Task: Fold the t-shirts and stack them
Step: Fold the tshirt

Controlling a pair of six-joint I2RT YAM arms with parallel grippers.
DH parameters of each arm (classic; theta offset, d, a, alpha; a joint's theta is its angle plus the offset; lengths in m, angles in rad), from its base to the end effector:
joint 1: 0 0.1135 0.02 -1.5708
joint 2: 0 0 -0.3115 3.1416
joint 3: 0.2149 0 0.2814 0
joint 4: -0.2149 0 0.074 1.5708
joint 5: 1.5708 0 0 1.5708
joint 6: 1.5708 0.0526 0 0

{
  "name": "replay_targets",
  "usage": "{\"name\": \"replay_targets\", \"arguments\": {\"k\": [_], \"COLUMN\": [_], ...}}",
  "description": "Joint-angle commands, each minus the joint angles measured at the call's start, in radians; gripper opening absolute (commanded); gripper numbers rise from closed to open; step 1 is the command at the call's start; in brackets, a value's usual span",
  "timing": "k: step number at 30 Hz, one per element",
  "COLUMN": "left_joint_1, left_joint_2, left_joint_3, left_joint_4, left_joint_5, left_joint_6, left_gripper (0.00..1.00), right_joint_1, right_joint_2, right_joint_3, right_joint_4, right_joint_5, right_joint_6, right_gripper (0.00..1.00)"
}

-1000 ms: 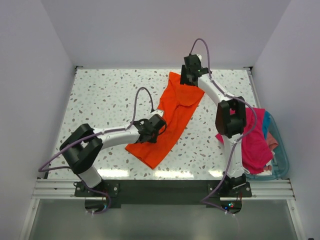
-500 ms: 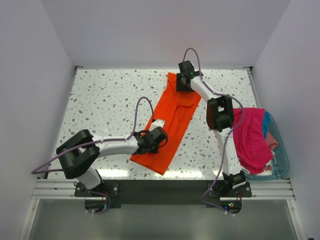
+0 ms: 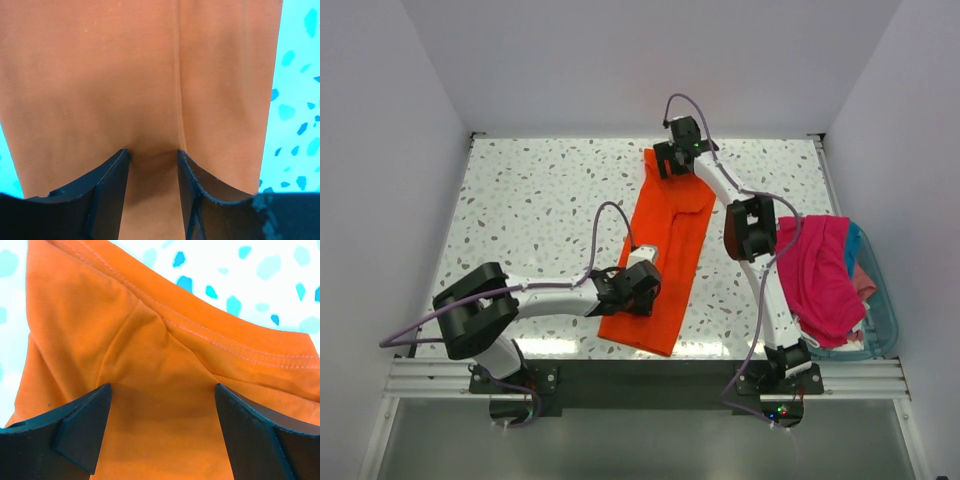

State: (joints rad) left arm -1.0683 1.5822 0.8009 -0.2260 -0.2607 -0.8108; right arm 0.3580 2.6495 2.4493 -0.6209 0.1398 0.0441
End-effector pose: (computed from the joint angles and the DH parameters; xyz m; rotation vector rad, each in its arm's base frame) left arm 0.1697 -0.2806 0.1685 0.2338 2.5665 -0.4025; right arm 0.6224 0.2250 0.1725 -0.3073 2.3617 0.0237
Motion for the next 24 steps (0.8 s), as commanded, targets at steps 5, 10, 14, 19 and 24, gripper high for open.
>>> {"name": "replay_targets", "arguments": {"k": [5,10,14,19,24], "left_joint_1": [0.008,0.070,0.088,0.090,0.088], "left_joint_2": [-0.046,-0.224,-0.327,-0.474,-0.577], "left_joint_3": [0.118,0.093,0.011,-0.100,-0.201], "left_joint_4": [-0.016,-0.061,-0.108,-0.202,-0.260], "left_joint_5": [-0.046,-0.084,-0.098,-0.107,-0.065], "left_joint_6": [0.038,0.081,0.050,-0.037,-0.062], "left_gripper": [0.57,0.63,0.61,0.56,0.53], "right_joint_1": [0.039,0.039,0.048,0.165,0.343], "right_joint_2": [-0.084,-0.276,-0.563,-1.018,-1.327], "right_joint_3": [0.039,-0.007,-0.322,-0.960,-1.360], "right_joint_4": [0.072,0.012,-0.021,0.058,0.023], "right_joint_5": [0.104,0.216,0.190,0.108,0.112], "right_joint_6": [-0.069,0.046,0.258,0.430,0.575], "right_gripper": [0.99,0.99,0.98,0.86,0.78]}}
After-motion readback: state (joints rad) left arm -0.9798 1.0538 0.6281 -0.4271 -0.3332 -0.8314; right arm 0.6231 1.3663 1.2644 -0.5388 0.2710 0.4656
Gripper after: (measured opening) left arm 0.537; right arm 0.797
